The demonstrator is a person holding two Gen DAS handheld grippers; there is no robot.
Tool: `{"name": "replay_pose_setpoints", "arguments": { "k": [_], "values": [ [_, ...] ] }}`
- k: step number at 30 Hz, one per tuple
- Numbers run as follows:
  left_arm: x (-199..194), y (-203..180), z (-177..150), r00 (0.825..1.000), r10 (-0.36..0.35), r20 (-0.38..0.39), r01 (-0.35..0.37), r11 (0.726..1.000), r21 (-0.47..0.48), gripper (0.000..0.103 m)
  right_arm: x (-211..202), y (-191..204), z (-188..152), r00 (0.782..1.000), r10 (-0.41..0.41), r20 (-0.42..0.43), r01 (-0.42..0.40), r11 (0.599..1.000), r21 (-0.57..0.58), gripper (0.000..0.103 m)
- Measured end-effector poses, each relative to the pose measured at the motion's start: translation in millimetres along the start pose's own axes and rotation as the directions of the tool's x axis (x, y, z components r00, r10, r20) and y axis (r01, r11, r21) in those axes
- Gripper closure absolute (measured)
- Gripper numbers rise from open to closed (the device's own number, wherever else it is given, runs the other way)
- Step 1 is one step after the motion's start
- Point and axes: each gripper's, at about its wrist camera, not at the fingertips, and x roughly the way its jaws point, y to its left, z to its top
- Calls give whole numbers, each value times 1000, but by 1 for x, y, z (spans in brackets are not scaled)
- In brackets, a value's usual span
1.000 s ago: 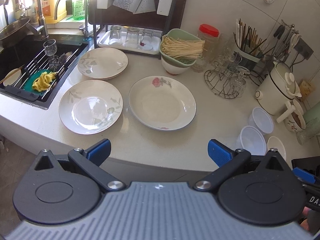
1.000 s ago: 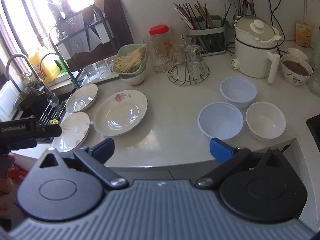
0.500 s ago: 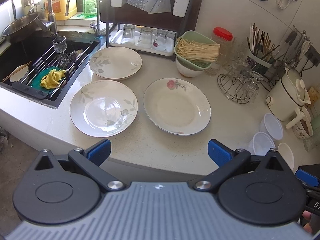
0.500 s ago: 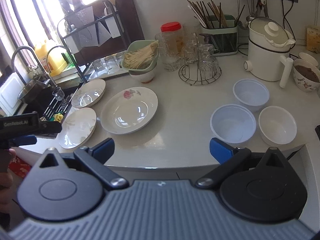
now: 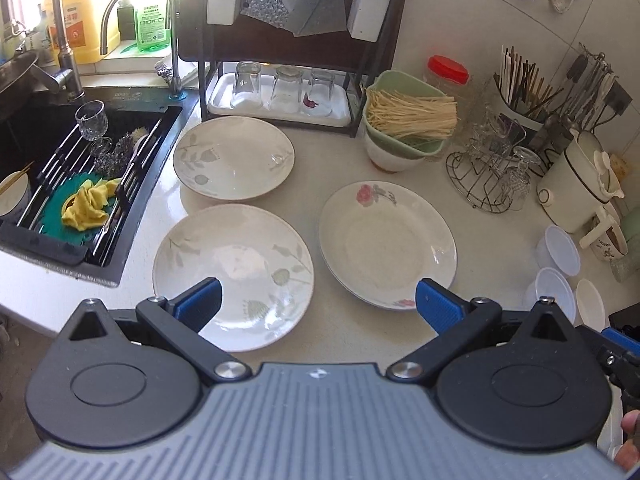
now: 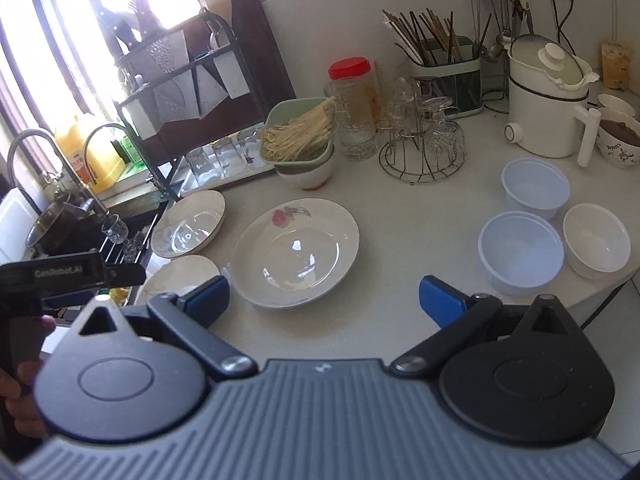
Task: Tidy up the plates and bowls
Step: 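Move both grippers toward the rim of the leaf-pattern plate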
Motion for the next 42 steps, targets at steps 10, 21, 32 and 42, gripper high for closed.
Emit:
{"name": "replay_pose_setpoints", "arguments": {
  "k": [10, 21, 32, 42],
  "values": [
    [30, 64, 25, 1000, -15, -6, 15, 998, 53, 0, 38, 61, -7, 999, -54, -1, 54, 999, 2, 0],
    [67, 140, 38, 999, -21, -35, 25, 993, 114, 0, 80, 128, -18, 1000, 3, -22, -3, 1000, -7, 4],
    [119, 205, 34, 997, -33, -63, 37, 997, 66, 0, 142, 168, -43, 990, 31, -138, -36, 999, -40, 34],
    [132, 228, 44, 989, -131, -64, 132, 991, 11, 0, 184, 174, -44, 978, -27, -205, 26, 1000, -9, 45]
  ]
}}
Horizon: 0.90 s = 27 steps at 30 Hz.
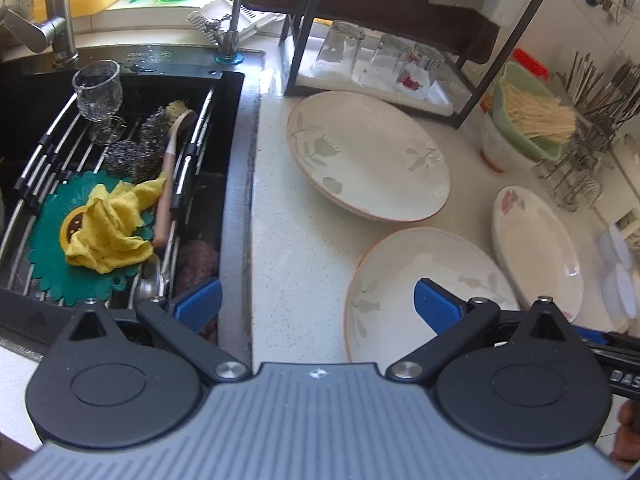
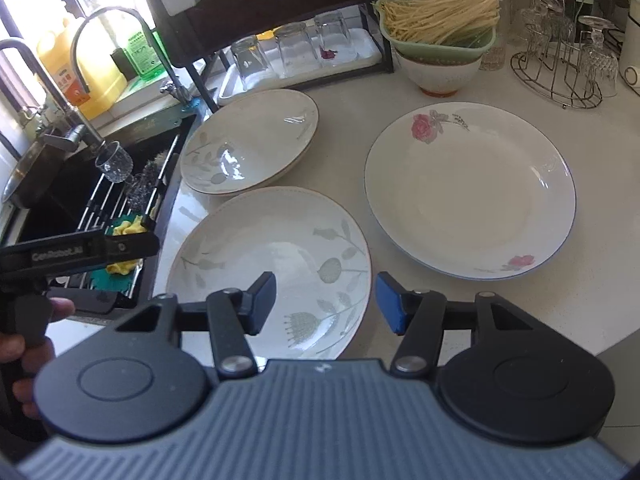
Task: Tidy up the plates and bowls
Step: 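Close the right gripper on the leaf plate rim while the left gripper closes beside it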
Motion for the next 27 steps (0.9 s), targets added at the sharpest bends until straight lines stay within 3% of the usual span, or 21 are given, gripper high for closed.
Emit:
{"name": "replay_pose_setpoints", "arguments": {
  "k": [9, 16, 20, 23, 27],
  "values": [
    [30, 5, 7, 997, -50, -56, 51, 998, 26, 4, 30, -18, 3, 997, -54, -61, 62, 988, 141, 45],
    [57, 8, 6, 986, -110, -127, 113, 994, 11, 24, 51, -26, 4, 991, -36, -129, 64, 973, 220, 46],
    [68, 6, 11, 981, -112, -157, 116, 993, 21, 38, 58, -22, 7, 989, -61, -134, 89, 973, 214, 70],
    [74, 8, 17, 974, -140, -176, 143, 990, 7, 49, 61, -24, 8, 990, -47, -134, 80, 964, 252, 76],
    [79, 12, 20, 962, -182, -202, 184, 983, -9, 72, 62, -20, 10, 991, -52, -121, 81, 964, 254, 76]
  ]
}}
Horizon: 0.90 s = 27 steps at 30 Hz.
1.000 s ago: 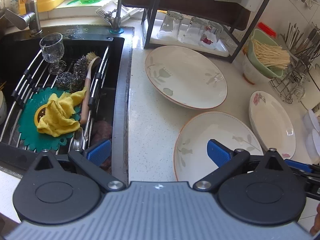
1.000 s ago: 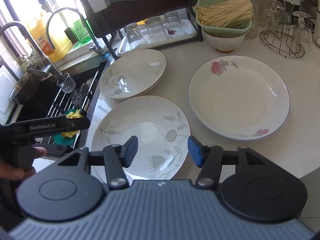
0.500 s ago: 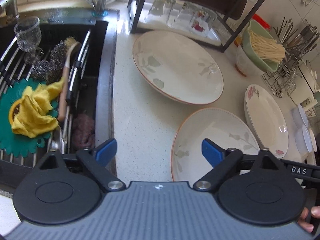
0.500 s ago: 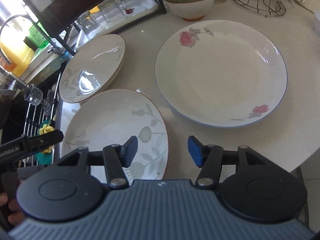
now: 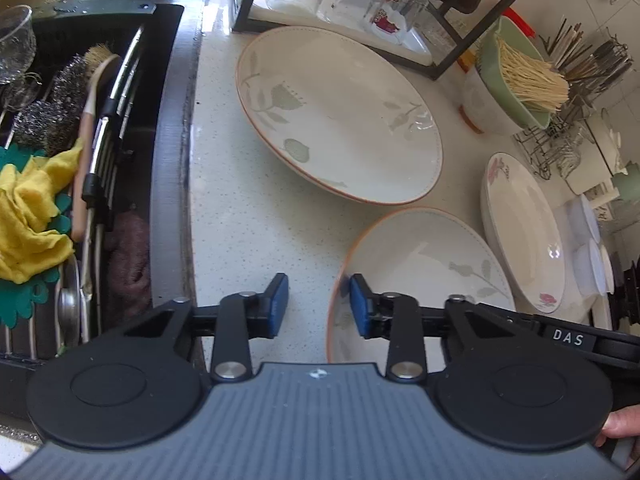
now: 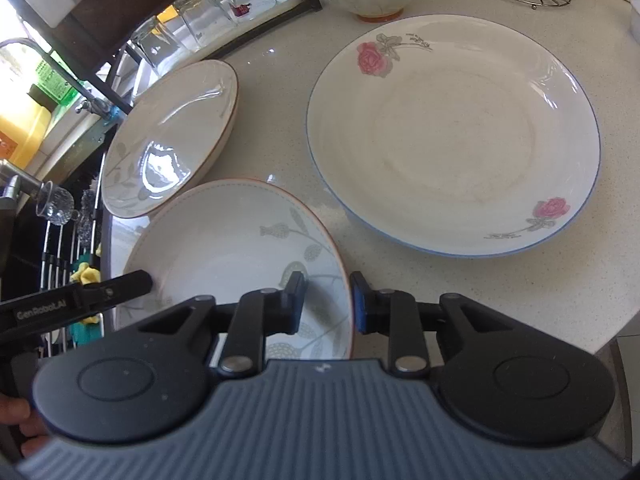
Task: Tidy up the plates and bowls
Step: 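Close the right gripper on the leaf plate rim while the left gripper closes beside it, then lift the leaf plate with both grippers and carry it over the rose plate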
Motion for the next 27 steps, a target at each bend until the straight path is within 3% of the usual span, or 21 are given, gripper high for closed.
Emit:
{"name": "replay_pose_setpoints", "arguments": {
  "k": [3, 6, 16, 27],
  "values": [
    [3, -5, -1, 1000, -6, -10, 6, 999, 39, 79, 1, -1, 0, 999, 40, -4, -40, 999, 26, 79],
    [4, -11, -4, 1000, 16, 2, -16, 996, 92, 79, 3, 5, 1, 998, 58, -21, -59, 998, -20, 79],
    [7, -3, 3, 998, -39, -40, 40, 999, 35, 79, 4, 0, 4, 995, 92, -25, -92, 996, 17, 78],
    [2, -11, 16, 998, -35, -60, 38, 998, 42, 79, -2, -11, 10, 988, 138, -64, -132, 988, 86, 78]
  ]
}}
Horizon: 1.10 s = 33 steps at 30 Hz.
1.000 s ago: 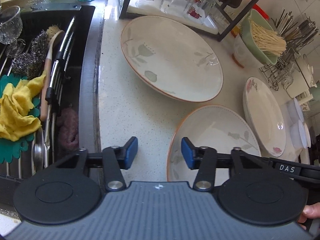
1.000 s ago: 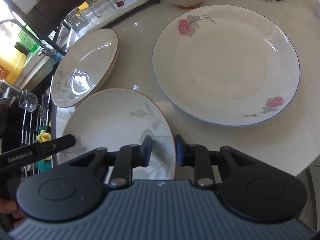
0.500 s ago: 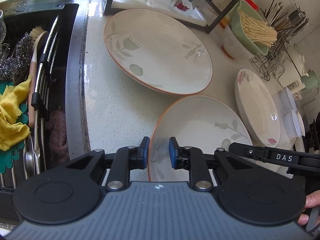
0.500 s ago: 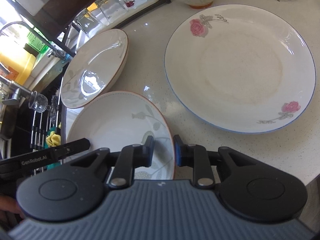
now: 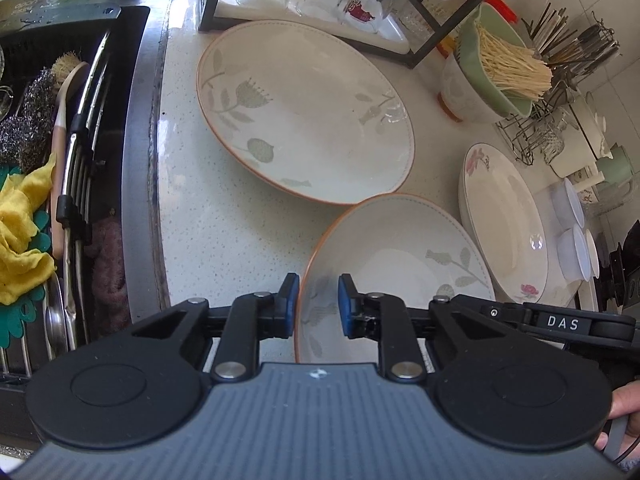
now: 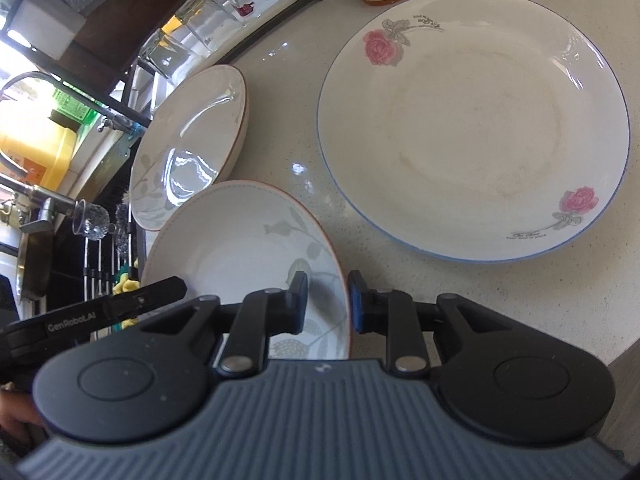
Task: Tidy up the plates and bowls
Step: 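Lift the leaf plate with both grippers and carry it over the rose plate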
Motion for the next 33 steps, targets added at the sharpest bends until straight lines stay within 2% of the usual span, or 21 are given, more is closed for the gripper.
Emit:
{"name": "replay_pose_setpoints", "arguments": {
  "k": [11, 16, 21, 28, 33],
  "values": [
    [-6, -7, 15, 1000, 1, 16, -1, 1000, 14, 79, -10, -3, 2, 999, 51, 8, -51, 999, 4, 78],
    [-15, -15, 22, 999, -34, -8, 34, 999, -7, 79, -20, -7, 5, 997, 74, 0, -74, 997, -1, 78],
    [-20, -34, 19, 1000, -22, -15, 22, 1000, 7, 79, -32, -18, 12, 994, 114, 2, -114, 993, -18, 78],
    [-25, -51, 15, 1000, -4, -10, 4, 998, -68, 79, -44, -31, 30, 986, 168, -16, -168, 984, -62, 78],
    [-22, -76, 22, 1000, 20, 4, -20, 999, -47, 79, -47, -45, 42, 984, 174, -31, -176, 982, -65, 78]
  ]
}}
